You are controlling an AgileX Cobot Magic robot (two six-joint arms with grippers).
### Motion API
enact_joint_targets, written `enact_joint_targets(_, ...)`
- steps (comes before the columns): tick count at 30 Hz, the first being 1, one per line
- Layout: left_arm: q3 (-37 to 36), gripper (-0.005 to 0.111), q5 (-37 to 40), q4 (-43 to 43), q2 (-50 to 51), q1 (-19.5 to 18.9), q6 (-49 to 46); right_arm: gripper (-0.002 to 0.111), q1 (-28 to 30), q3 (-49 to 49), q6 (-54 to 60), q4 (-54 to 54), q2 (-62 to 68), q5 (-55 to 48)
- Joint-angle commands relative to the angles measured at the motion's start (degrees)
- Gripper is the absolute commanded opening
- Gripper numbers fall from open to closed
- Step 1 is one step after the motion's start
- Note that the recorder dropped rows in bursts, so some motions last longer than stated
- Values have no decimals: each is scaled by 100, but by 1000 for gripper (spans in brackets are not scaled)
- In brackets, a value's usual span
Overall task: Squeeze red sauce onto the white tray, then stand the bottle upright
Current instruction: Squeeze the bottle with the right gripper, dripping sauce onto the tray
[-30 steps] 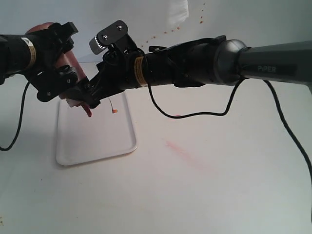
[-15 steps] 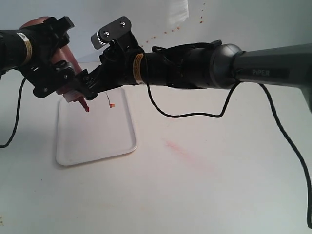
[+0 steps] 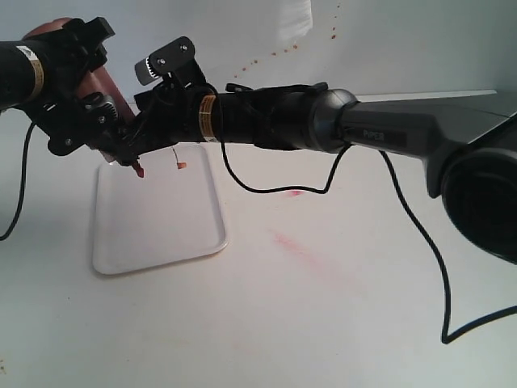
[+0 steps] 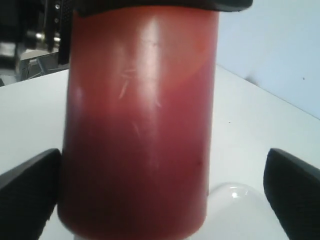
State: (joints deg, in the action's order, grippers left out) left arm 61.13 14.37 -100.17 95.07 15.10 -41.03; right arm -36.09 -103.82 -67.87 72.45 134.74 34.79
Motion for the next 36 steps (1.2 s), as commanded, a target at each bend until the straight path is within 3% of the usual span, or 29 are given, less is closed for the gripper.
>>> enact_joint_targets(1,49,0,-109,22,-69,49,8,104,-175,-492,-367,49,102,16)
enact_joint_targets(4,49,0,-215,22,-69,49,8,94,-184,-529,-366,35,95,-162)
enact_joint_targets(6,49,0,-322,22,-69,49,8,78,-184,-529,-342,35,95,-174)
enact_joint_targets(11,49,0,-384,22,-69,49,38,9,-184,-529,-305,46,95,-424)
enact_joint_targets(12,49,0,-364,22,-69,49,38,0,-184,-529,-316,46,95,-424)
enact_joint_targets(22,38,0,-363,22,-69,49,38,1,-184,-529,-264,46,95,-434)
enact_joint_targets(27,38,0,-363,22,-69,49,38,1,-184,-529,-94,167,150,-1261)
enact_joint_targets(32,-21,0,-423,22,-69,49,38,1,-184,-529,-94,143,232,-1238)
enact_joint_targets(36,-230,0,-423,22,-69,49,-73,15,-198,-529,37,143,232,-1238)
